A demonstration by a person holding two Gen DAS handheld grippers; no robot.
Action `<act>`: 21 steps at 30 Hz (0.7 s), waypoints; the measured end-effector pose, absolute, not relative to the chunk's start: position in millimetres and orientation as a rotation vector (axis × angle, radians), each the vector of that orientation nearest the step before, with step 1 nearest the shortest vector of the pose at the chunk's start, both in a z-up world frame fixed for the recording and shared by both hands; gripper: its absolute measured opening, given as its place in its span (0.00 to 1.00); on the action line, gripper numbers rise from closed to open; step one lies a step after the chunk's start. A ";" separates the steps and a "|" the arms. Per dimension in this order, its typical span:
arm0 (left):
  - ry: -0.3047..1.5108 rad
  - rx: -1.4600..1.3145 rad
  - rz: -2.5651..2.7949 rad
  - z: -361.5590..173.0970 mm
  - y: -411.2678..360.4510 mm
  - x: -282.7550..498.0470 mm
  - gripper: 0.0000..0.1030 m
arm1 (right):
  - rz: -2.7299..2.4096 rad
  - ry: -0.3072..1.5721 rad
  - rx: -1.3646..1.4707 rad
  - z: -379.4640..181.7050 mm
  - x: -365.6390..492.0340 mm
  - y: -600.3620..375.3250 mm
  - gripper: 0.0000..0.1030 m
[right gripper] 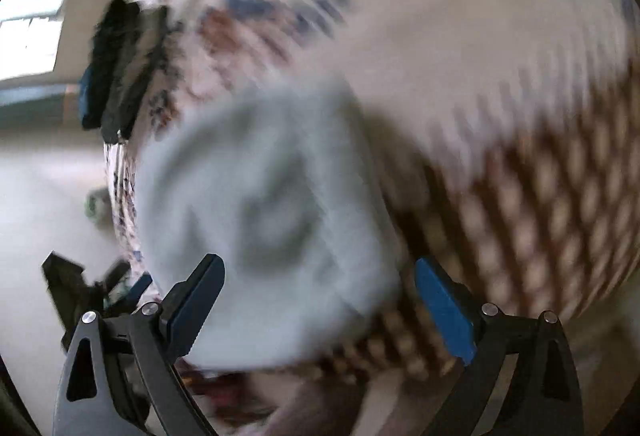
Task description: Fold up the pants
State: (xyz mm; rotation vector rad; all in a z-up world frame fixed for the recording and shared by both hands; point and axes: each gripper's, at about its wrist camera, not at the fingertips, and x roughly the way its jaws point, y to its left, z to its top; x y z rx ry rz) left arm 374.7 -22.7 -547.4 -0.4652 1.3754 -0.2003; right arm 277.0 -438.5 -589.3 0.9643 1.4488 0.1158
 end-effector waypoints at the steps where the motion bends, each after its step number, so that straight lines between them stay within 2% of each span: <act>1: 1.400 -0.505 -0.227 -559.8 -22.3 379.2 1.00 | 0.130 1.456 1.046 -606.3 267.6 -438.0 0.95; 3: 1.438 -0.593 -0.266 -580.1 -18.9 383.1 1.00 | 0.182 1.448 1.228 -647.7 249.9 -429.9 0.95; 7: 1.452 -0.728 -0.337 -596.6 -11.5 381.4 1.00 | 0.317 1.370 1.393 -688.5 248.6 -407.9 0.95; 13: 1.460 -0.872 -0.396 -608.4 2.1 377.1 1.00 | 0.499 1.246 1.536 -700.2 259.7 -382.5 0.96; 18: 1.450 -0.958 -0.477 -621.6 0.8 375.3 1.00 | 0.461 1.210 1.602 -723.0 262.3 -379.4 0.96; 20: 1.417 -0.937 -0.480 -614.7 0.8 373.8 1.00 | 0.469 1.189 1.597 -719.1 265.6 -376.0 0.94; 21: 1.394 -0.921 -0.487 -609.8 -0.4 372.0 0.99 | 0.472 1.190 1.578 -715.5 265.8 -374.3 0.85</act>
